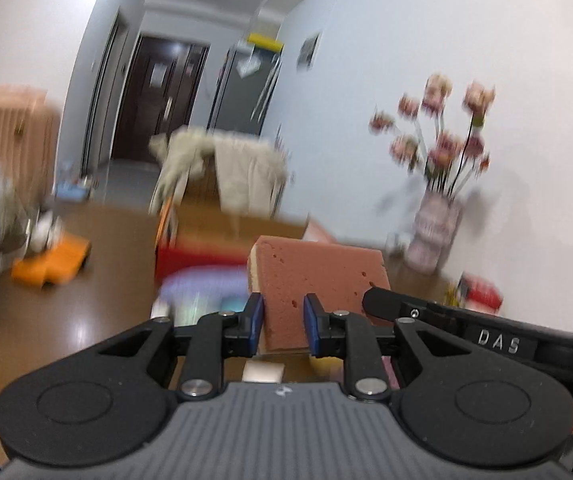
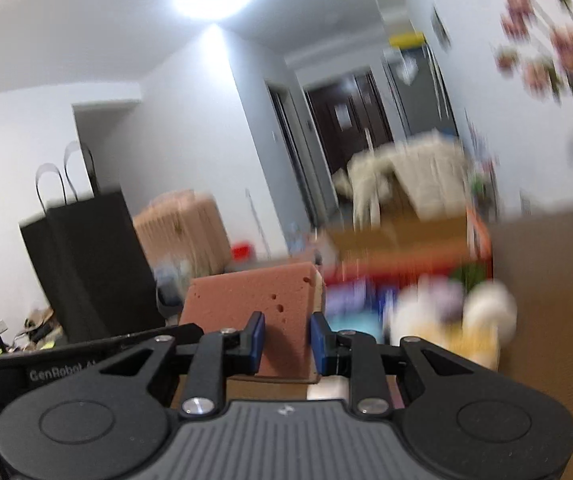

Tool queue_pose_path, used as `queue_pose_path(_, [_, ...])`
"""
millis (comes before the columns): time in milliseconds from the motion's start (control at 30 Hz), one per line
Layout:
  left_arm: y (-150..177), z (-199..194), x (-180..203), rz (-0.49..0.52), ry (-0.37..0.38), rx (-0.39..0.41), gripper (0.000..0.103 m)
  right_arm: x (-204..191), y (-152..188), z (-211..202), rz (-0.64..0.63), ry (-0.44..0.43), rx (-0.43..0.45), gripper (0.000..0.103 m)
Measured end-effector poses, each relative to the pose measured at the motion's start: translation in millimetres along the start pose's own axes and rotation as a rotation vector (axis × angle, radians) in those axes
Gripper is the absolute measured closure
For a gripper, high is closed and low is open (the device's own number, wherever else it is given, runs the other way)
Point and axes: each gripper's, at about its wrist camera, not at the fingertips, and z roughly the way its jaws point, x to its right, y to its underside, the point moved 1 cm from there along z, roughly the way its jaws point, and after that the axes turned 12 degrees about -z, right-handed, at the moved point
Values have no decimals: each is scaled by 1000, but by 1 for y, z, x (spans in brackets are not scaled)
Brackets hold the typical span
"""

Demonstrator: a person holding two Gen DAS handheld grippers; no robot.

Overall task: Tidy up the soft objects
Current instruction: 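Carry the pink sponge block into the cardboard box and open both grippers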

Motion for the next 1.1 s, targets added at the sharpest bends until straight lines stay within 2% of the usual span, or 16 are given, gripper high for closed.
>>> queue_pose_path(100, [-58, 26, 20, 38, -14, 1, 81, 10, -58, 12, -59, 20, 69, 79])
queue_pose_path(200, [-112, 72, 25, 32, -33, -38, 81, 34, -117, 45, -46, 8, 71, 79])
queue_pose_path(267, [-141, 108, 21, 39, -53, -59, 81, 51, -151, 78, -49, 5, 27, 79])
queue_pose_path(333, [-165, 153, 8, 1, -71, -107, 81, 73, -177, 121, -21, -14, -42, 79])
queue_pose_path(433, [-185, 226, -22, -53, -110, -183, 81, 102, -192, 192, 19, -17, -142, 79])
queue_pose_path(500, [-188, 277, -47, -90, -137, -234, 83, 124, -186, 245, 69, -19, -211, 79])
queue_pose_path(533, [-187, 299, -60, -118, -133, -266, 83, 135, -180, 270, 98, -31, -241, 84])
queue_pose_path(600, [-181, 342, -85, -161, -124, -335, 84, 157, -160, 324, 180, -88, -306, 88])
queue_pose_path(667, [-176, 375, -99, -137, -140, -346, 86, 165, -140, 366, 199, -82, -351, 88])
queue_pose_path(733, [-169, 399, -113, -126, -198, -356, 87, 173, -121, 406, 199, -52, -383, 90])
queue_pose_path(833, [-159, 420, -133, -107, -243, -368, 86, 181, -92, 439, 219, -24, -431, 90])
queue_pose_path(933, [-153, 417, -142, -89, -212, -337, 85, 186, -72, 449, 204, -22, -454, 89])
queue_pose_path(967, [-151, 415, -143, -82, -220, -330, 83, 189, -67, 448, 209, -19, -456, 89])
queue_pose_path(1000, [-150, 413, -142, -77, -230, -326, 77, 193, -61, 444, 218, -18, -456, 86])
queue_pose_path(1033, [-149, 411, -141, -74, -238, -325, 73, 196, -58, 444, 233, -17, -459, 81])
queue_pose_path(1100, [-149, 406, -136, -56, -245, -320, 70, 203, -59, 440, 254, -3, -452, 80])
